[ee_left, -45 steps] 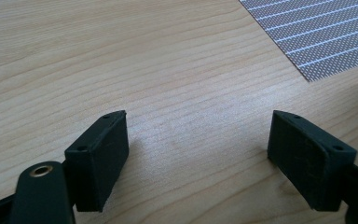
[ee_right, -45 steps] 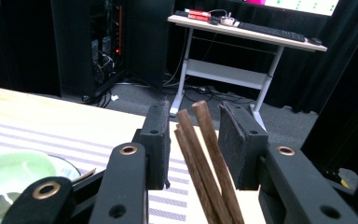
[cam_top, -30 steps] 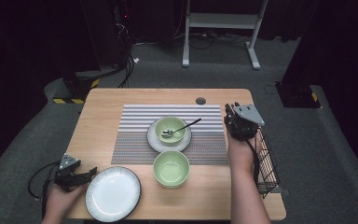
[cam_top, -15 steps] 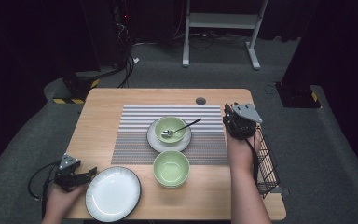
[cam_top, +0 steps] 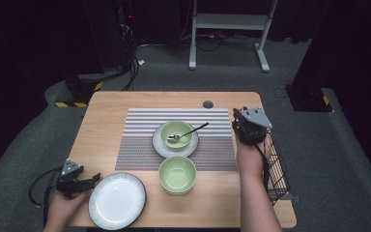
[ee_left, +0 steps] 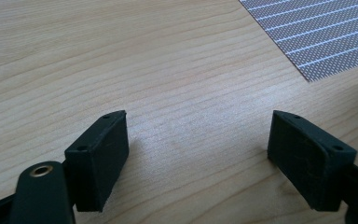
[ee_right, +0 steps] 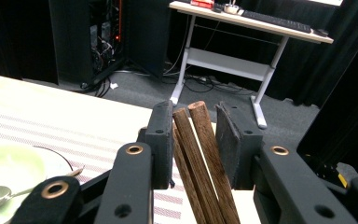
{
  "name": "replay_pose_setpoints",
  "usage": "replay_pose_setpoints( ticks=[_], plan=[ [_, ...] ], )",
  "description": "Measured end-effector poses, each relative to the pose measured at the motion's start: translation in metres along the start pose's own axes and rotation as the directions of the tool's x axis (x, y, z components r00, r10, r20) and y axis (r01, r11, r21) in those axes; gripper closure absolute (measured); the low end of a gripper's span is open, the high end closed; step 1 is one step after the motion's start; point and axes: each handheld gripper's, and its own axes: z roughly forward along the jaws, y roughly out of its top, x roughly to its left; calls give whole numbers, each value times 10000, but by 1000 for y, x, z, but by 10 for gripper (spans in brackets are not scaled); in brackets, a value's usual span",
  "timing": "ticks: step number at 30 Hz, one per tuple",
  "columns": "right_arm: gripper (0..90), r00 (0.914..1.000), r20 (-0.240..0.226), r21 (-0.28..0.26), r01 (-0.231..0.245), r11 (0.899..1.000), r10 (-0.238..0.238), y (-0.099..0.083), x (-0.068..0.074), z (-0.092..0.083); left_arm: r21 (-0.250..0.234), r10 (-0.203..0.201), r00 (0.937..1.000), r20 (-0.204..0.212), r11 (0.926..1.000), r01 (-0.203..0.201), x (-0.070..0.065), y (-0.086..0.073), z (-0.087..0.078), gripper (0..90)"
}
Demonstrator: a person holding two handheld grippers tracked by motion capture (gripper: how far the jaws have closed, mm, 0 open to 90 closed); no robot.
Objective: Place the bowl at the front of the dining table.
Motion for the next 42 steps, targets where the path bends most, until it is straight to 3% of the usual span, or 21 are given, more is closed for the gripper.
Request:
replay_pose_setpoints(
  ticks=[21, 26, 42],
  plan=[
    [673, 9998, -82, -228, 179, 9996, -181, -5, -1, -25, -1, 2, 10000, -5, 10000, -2, 0, 0, 0, 205],
    [620, 9998, -180, -179, -4, 9998, 1, -6, -2, -26, 1, 5, 10000, -5, 10000, -5, 0, 0, 0, 205],
    [618, 9987, -415, -364, -298, 9989, 283, -9, -5, -37, 0, 5, 10000, -6, 10000, -5, 0, 0, 0, 205]
  ],
)
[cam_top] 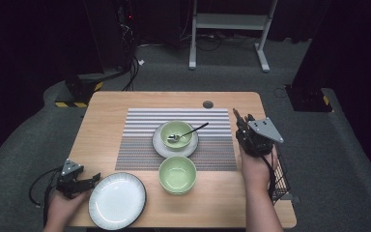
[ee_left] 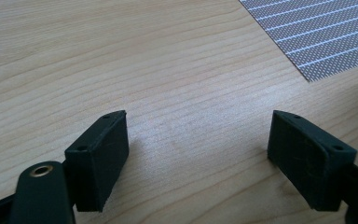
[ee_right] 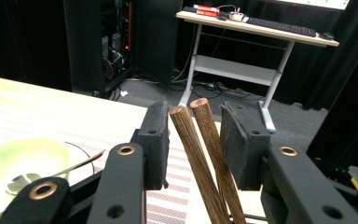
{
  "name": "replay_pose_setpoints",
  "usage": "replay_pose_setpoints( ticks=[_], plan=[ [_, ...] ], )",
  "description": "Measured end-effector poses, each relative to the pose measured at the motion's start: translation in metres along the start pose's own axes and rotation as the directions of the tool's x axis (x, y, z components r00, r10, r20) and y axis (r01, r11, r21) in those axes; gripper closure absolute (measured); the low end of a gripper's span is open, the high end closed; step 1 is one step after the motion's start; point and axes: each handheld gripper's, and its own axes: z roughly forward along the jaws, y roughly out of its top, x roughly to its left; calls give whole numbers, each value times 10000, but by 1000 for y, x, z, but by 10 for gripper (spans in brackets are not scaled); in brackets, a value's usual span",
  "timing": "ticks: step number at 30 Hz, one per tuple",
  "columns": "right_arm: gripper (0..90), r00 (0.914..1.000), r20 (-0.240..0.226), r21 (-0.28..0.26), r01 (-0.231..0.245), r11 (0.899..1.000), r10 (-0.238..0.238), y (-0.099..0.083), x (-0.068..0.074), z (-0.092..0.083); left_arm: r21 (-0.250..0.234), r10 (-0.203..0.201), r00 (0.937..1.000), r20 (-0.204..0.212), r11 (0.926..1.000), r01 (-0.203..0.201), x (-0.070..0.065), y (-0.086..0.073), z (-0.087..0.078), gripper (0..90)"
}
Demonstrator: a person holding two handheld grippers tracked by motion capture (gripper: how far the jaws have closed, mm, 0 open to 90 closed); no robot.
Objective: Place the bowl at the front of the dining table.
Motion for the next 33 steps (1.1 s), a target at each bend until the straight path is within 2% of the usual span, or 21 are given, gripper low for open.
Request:
replay_pose_setpoints(
  ticks=[11, 19, 23, 27, 33],
  plan=[
    [572, 9983, -380, -91, -435, 9990, 432, -2, -2, -5, -8, -14, 10000, 3, 10000, 14, 0, 0, 0, 206],
    [542, 9998, -88, -275, -157, 9995, 154, -2, 0, -8, -7, -13, 10000, 0, 10000, 13, 0, 0, 0, 206],
    [586, 10000, 71, -396, -54, 9992, 57, 0, -1, -10, -12, -13, 10000, -6, 10000, 13, 0, 0, 0, 206],
    [579, 9996, 34, -205, 266, 9994, -266, 1, 1, -5, -11, -14, 10000, -6, 10000, 14, 0, 0, 0, 207],
    [615, 9989, 137, 229, 434, 9988, -438, -1, 5, 12, -7, -17, 10000, 1, 10000, 17, 0, 0, 0, 207]
  ],
)
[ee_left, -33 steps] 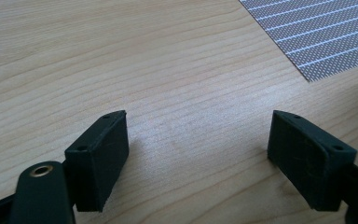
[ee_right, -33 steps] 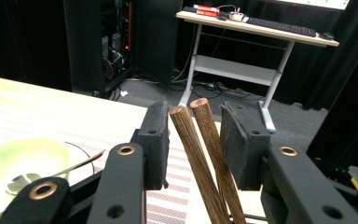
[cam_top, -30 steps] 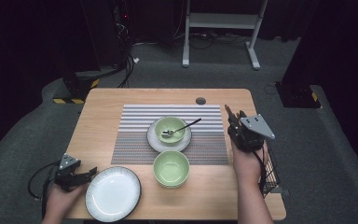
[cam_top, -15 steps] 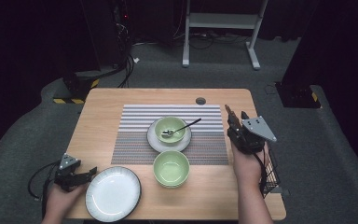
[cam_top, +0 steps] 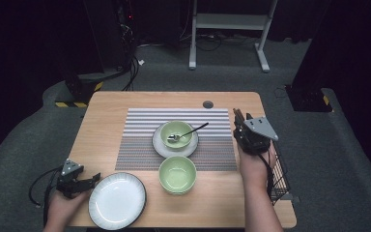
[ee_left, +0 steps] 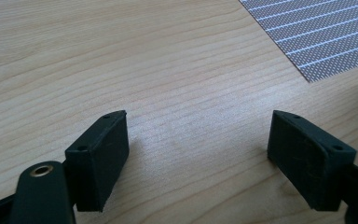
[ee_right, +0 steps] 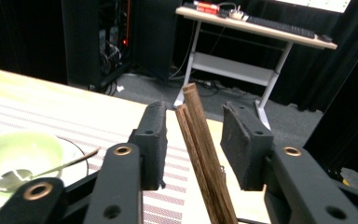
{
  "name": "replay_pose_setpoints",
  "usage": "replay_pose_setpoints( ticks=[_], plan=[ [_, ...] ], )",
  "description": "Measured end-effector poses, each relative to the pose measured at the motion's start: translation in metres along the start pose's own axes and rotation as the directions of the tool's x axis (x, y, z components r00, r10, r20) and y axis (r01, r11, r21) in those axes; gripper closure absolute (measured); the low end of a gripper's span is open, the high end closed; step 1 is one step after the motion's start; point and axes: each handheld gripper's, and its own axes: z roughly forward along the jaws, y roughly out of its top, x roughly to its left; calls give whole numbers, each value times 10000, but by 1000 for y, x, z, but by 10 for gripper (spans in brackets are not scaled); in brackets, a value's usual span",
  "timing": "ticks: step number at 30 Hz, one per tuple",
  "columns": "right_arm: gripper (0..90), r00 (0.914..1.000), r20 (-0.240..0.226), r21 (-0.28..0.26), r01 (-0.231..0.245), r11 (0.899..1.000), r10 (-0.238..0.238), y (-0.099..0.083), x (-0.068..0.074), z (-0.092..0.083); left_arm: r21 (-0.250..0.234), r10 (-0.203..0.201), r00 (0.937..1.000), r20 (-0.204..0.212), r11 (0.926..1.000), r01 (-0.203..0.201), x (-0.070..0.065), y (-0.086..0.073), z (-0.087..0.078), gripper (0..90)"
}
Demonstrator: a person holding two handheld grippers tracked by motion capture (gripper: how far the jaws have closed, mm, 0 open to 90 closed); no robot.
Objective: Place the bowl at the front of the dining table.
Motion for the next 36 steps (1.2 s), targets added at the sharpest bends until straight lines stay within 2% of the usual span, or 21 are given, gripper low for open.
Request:
replay_pose_setpoints(
  ticks=[5, 11, 22, 32, 34, 36],
  plan=[
    [667, 9995, 270, 314, 156, 9994, -165, -2, 2, 14, -3, 4, 10000, -5, 10000, -4, 0, 0, 0, 207],
    [736, 9987, 432, 457, 236, 9987, -256, -2, 2, 18, -2, 1, 10000, -5, 10000, -1, 0, 0, 0, 207],
    [759, 9982, 372, 294, 464, 9985, -474, -3, 1, 6, -4, -5, 10000, 0, 10000, 5, 0, 0, 0, 207],
    [764, 9987, 336, 183, 372, 9991, -378, -5, -3, -2, -2, -3, 10000, -1, 10000, 3, 0, 0, 0, 207],
    [770, 9976, 392, 214, 569, 9982, -577, -5, -2, -2, 0, 1, 10000, -1, 10000, -1, 0, 0, 0, 207],
    [762, 9988, 338, 120, 351, 9993, -355, -4, -4, -3, -1, 1, 10000, -2, 10000, -1, 0, 0, 0, 207]
  ],
)
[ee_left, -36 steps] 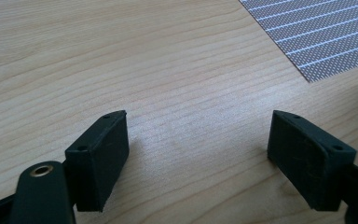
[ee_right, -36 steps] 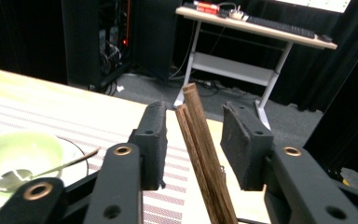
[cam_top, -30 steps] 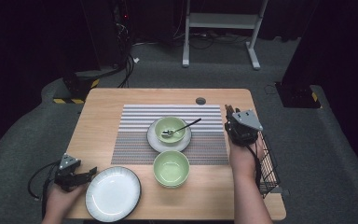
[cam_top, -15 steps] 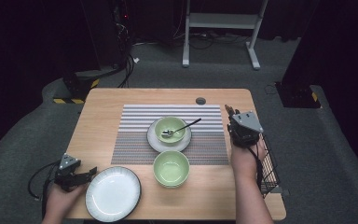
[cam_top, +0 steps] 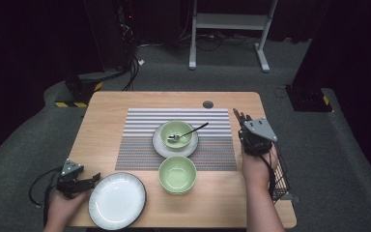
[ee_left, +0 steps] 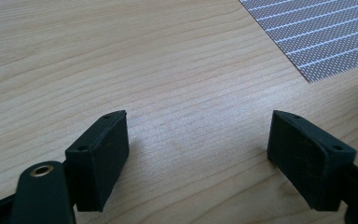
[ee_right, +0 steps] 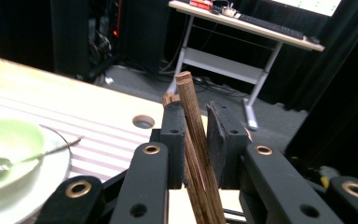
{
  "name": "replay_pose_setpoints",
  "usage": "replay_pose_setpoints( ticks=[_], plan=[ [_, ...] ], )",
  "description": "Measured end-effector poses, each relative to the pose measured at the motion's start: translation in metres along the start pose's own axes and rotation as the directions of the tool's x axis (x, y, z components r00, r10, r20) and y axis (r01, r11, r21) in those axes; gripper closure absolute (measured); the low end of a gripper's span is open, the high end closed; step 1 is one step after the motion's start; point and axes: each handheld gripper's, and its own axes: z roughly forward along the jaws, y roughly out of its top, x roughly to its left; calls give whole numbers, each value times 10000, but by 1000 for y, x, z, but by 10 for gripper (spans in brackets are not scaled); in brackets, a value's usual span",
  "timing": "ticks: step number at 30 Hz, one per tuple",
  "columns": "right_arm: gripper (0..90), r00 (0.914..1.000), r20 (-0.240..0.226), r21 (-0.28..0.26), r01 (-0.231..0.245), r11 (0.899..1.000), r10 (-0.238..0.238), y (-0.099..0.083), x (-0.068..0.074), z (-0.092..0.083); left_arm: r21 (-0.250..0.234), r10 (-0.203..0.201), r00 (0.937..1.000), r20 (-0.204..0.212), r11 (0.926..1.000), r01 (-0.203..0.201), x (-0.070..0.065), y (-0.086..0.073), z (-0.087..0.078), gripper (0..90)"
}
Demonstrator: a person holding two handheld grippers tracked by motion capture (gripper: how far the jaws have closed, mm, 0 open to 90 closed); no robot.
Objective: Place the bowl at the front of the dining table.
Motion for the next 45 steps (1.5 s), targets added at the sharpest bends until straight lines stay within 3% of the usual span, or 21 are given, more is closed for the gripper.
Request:
replay_pose_setpoints(
  ticks=[12, 19, 22, 30, 45],
  plan=[
    [757, 9997, -21, -145, -229, 9996, 229, 3, -2, -2, -4, -4, 10000, 1, 10000, 4, 0, 0, 0, 207],
    [785, 9997, 92, -74, 235, 9997, -234, 4, 1, -1, -2, -3, 10000, 1, 10000, 3, 0, 0, 0, 207],
    [784, 10000, 75, -51, 59, 10000, -59, 4, -2, -1, 2, 6, 10000, -5, 10000, -6, 0, 0, 0, 207],
    [811, 9988, 326, -260, 366, 9990, -358, 9, -4, -8, 1, 8, 10000, -7, 10000, -8, 0, 0, 0, 207],
    [841, 9965, 714, -639, 484, 9968, -438, 20, -11, -22, -2, -2, 10000, -2, 10000, 2, 0, 0, 0, 207]
  ],
)
